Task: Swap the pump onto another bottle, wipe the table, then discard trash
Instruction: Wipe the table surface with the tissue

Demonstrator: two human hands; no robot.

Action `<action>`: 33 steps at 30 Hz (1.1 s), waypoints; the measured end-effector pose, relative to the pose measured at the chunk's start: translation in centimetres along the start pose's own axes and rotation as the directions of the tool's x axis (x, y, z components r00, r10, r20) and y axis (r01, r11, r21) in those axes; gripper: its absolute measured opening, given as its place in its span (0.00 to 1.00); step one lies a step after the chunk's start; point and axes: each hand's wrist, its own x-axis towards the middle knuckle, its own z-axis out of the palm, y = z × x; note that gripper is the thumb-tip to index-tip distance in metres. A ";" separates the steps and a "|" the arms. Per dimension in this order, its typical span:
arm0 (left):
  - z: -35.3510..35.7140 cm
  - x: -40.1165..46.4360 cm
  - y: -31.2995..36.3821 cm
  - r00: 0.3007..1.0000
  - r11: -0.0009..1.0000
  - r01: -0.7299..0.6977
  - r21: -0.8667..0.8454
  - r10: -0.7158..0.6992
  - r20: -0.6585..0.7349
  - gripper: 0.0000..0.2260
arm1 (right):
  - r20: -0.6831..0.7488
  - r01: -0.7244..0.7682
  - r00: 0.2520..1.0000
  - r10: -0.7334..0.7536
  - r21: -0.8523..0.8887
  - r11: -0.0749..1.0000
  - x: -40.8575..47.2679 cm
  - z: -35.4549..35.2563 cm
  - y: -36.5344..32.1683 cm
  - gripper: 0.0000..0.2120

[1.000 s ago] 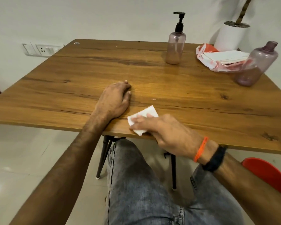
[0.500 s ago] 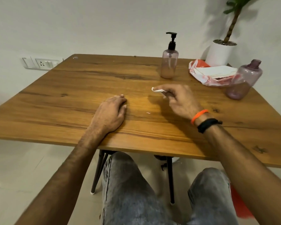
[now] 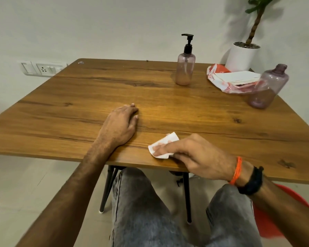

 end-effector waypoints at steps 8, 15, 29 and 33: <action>0.0 0.0 0.1 1.000 1.000 0.002 0.001 -0.002 -0.003 0.19 | -0.114 -0.070 0.906 0.408 0.909 0.410 2.7 -3.0 2.6 0.11; 0.0 0.0 -0.4 1.000 1.000 -0.007 -0.020 0.007 0.012 0.19 | 0.015 -0.148 0.872 0.490 0.961 0.234 4.5 -5.1 4.5 0.25; 0.1 -0.1 -0.5 1.000 0.999 -0.011 -0.032 0.012 0.008 0.19 | -0.247 -0.023 0.717 0.652 0.926 0.376 5.4 -4.8 6.1 0.16; 0.0 -0.1 -0.5 1.000 0.999 -0.008 -0.040 0.009 0.014 0.19 | -0.219 -0.032 0.799 0.561 0.915 0.403 5.2 -4.9 6.7 0.11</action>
